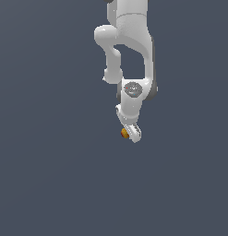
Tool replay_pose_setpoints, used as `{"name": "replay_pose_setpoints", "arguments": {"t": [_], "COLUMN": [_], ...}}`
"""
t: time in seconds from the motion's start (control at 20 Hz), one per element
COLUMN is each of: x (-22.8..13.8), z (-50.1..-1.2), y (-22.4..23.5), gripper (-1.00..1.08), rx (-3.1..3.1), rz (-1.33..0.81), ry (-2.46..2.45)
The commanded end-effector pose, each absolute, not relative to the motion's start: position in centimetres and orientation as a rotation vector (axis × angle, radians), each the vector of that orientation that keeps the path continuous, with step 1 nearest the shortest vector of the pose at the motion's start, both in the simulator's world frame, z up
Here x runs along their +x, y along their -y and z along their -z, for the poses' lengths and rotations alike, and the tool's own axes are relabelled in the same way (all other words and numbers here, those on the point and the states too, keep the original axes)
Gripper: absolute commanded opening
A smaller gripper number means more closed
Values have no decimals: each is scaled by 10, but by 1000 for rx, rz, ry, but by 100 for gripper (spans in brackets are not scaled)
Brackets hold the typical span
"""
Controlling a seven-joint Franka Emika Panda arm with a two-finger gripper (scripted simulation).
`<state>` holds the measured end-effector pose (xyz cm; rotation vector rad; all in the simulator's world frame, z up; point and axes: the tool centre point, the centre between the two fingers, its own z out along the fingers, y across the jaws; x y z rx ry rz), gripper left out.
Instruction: Pick up the object and move it to a goal position.
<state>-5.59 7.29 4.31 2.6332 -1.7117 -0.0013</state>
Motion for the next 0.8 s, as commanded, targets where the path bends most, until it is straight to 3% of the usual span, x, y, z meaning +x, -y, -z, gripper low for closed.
{"name": "replay_pose_setpoints", "arguments": {"t": [0.0,0.15,0.2,0.75], "x": [-55,-55,-55,-55], "z": [-36,-34,-34,-35], "y": [-73,-73,-73,-73], "gripper": [100,100,-100,-100], "rx": [2634,2634,2634,2634], "rz": [0,0,0,-1], "ry": [1712,1712,1712,1713]}}
